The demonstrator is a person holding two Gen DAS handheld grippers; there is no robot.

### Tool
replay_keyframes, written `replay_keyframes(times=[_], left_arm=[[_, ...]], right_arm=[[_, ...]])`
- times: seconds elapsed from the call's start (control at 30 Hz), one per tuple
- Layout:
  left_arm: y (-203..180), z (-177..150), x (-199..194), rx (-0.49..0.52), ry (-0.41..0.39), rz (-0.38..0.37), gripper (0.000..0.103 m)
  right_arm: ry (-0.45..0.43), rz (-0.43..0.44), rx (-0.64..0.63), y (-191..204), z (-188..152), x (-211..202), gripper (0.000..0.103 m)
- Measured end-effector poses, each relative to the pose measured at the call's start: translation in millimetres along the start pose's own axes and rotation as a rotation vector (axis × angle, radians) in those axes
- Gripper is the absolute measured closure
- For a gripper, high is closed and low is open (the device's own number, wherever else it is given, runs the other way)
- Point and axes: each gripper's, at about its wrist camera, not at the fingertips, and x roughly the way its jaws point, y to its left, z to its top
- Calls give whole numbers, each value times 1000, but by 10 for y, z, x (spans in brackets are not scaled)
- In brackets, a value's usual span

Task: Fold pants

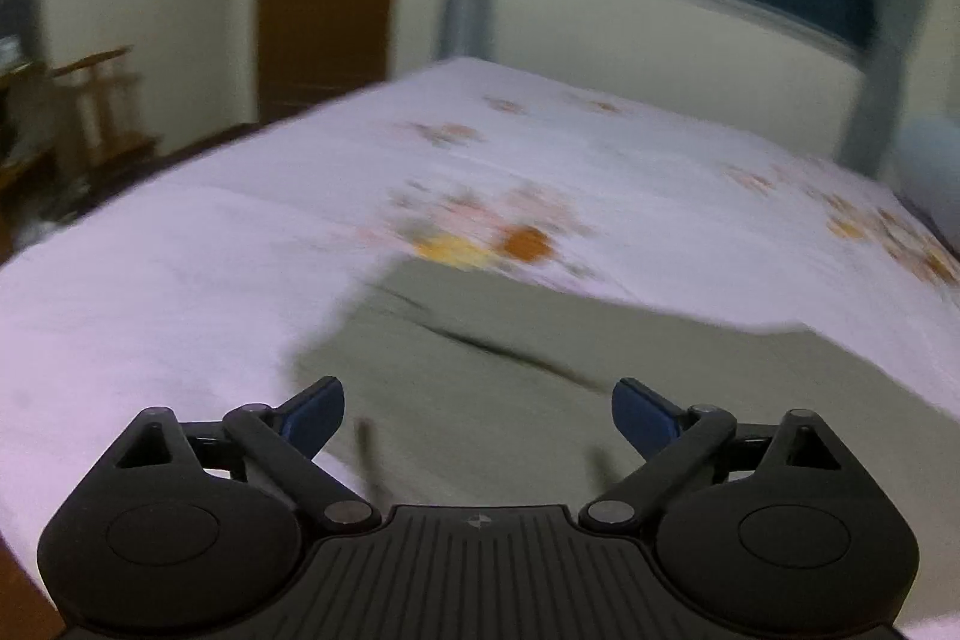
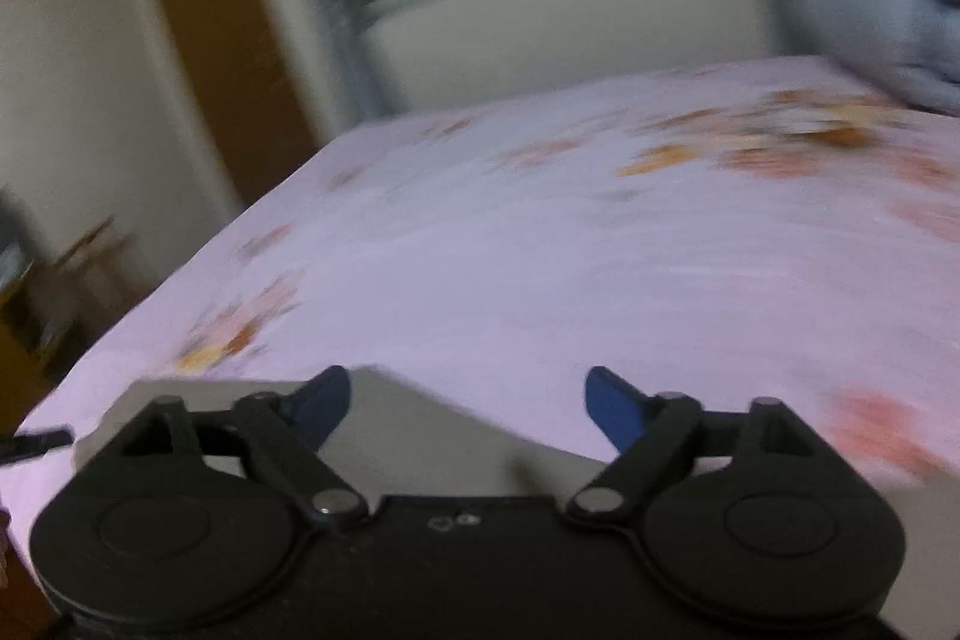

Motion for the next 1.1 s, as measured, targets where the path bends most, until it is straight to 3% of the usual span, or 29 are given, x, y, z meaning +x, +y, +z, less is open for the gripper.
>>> replay_keyframes(times=[0.13,0.2,0.3,0.43,0.57,0.73,0.77,0.87,1.1], left_arm=[[-405,-211,-56,29,14,-67,8],[-558,-300,-120,58,24,-108,8],[-719,-410,-134,97,32,-122,8],[-746,-506,-145,109,38,-113,8],[-688,-539,-187,96,41,-103,8],[-613,-531,-100,71,61,-101,7],[-609,-531,-92,70,64,-104,6],[-625,-537,-70,84,70,-104,5],[-653,-509,-68,105,68,-109,4]], right_arm=[[-110,-199,351,-1160,-380,-888,13],[-174,-217,544,-1629,-648,-1261,29],[-231,-310,682,-2026,-956,-1645,50],[-248,-285,843,-2404,-1170,-1737,61],[-271,-235,919,-2513,-1242,-1567,67],[-247,-245,989,-2620,-1283,-1460,74],[-257,-234,1002,-2642,-1306,-1455,78],[-238,-216,1019,-2700,-1289,-1377,103],[-248,-263,940,-2509,-1295,-1556,103]])
